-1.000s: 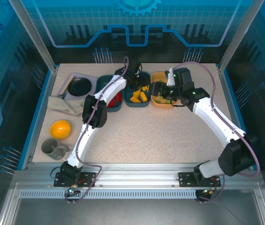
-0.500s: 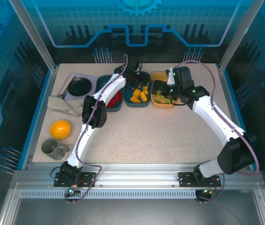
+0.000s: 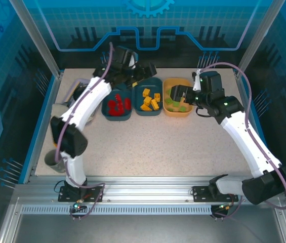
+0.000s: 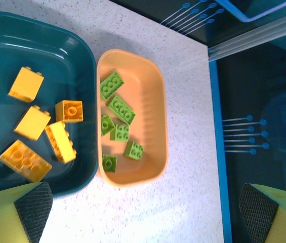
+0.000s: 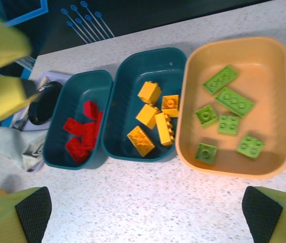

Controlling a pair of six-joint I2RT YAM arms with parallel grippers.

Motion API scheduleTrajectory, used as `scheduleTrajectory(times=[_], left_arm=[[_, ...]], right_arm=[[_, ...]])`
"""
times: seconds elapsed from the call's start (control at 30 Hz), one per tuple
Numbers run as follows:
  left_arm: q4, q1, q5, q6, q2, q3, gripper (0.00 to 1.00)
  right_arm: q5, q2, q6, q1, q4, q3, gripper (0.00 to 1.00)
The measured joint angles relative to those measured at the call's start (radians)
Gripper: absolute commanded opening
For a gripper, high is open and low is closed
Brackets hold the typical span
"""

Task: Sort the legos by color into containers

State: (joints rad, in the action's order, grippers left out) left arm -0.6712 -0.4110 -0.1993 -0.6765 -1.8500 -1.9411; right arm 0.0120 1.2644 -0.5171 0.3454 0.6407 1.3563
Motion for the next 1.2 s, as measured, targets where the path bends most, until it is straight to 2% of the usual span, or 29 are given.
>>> scheduleTrajectory(times=[0.1,0.17,0.3,0.43,0.53,0.67,0.87,1.03,1.2], left_arm=[[0.028,0.031,0.028,0.012,0.176,0.206,0.99],[0.021,0.055,0.094,0.029,0.268,0.325,0.99],[-0.031,0.069,0.360,0.029,0.394,0.508,0.99],[0.024,0.069,0.646,0.076,0.551,0.790,0.99],[0.085,0.105,0.764,0.133,0.652,0.988,0.99],[0.198,0.246,0.745,0.237,0.679,1.142,0.99],[0.465,0.317,0.642,0.395,0.655,1.320,0.99],[0.696,0.386,0.544,0.463,0.505,1.327,0.99],[0.844,0.404,0.453,0.530,0.332,1.278,0.99]], right_arm=[[0.058,-0.042,0.013,-0.005,0.031,-0.014,1.00],[0.130,-0.058,-0.005,-0.013,0.076,-0.016,1.00],[0.227,-0.067,-0.018,-0.081,0.074,-0.104,1.00],[0.306,-0.111,-0.012,-0.154,-0.071,-0.368,1.00],[0.376,-0.107,0.033,-0.158,-0.185,-0.528,1.00],[0.412,-0.001,0.134,-0.171,-0.332,-0.568,1.00],[0.425,0.167,0.279,-0.185,-0.589,-0.614,1.00],[0.368,0.277,0.395,-0.209,-0.793,-0.654,1.00],[0.264,0.307,0.444,-0.259,-0.882,-0.656,1.00]])
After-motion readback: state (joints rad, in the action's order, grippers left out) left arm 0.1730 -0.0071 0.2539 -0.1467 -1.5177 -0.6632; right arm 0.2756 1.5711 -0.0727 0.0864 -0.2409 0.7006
